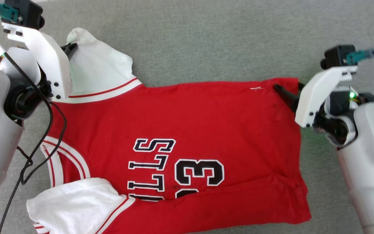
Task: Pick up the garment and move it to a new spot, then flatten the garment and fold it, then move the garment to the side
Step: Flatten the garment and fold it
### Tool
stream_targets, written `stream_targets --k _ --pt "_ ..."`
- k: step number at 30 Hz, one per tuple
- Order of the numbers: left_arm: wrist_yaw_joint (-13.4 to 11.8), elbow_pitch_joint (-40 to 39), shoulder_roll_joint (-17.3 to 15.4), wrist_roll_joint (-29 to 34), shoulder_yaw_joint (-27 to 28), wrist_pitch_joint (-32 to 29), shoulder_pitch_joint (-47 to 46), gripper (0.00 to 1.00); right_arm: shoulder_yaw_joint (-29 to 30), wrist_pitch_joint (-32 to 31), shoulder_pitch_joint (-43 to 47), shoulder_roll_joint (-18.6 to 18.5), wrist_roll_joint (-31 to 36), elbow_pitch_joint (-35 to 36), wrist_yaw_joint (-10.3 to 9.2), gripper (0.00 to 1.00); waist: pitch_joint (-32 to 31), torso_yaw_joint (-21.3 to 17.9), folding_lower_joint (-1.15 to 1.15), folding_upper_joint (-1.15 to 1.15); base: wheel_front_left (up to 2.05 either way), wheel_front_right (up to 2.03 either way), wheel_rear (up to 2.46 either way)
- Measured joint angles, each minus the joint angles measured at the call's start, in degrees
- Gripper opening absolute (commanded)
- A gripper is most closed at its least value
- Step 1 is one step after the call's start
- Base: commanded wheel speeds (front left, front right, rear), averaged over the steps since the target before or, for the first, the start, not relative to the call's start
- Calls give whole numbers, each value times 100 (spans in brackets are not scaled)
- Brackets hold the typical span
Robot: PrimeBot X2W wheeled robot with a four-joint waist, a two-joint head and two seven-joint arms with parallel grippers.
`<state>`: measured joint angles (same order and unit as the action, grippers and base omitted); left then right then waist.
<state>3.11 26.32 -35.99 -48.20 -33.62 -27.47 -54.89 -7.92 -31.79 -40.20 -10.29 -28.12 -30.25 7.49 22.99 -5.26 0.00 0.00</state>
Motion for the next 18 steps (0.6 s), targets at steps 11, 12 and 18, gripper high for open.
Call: stream_targets --k 11,12,18 --pt "21 -127 25 -48 -21 103 47 0 -183 -1067 -995 32 187 -1085 -1 0 225 237 -1 0 0 0 0" --pt "27 -113 22 -58 -21 114 68 0 -193 -1067 -996 33 188 -1107 -3 0 206 239 -1 0 0 0 0" --pt "38 -69 -12 -208 74 231 220 0 -324 -1171 -979 68 149 -1202 -1 0 45 227 0 0 0 0 0"
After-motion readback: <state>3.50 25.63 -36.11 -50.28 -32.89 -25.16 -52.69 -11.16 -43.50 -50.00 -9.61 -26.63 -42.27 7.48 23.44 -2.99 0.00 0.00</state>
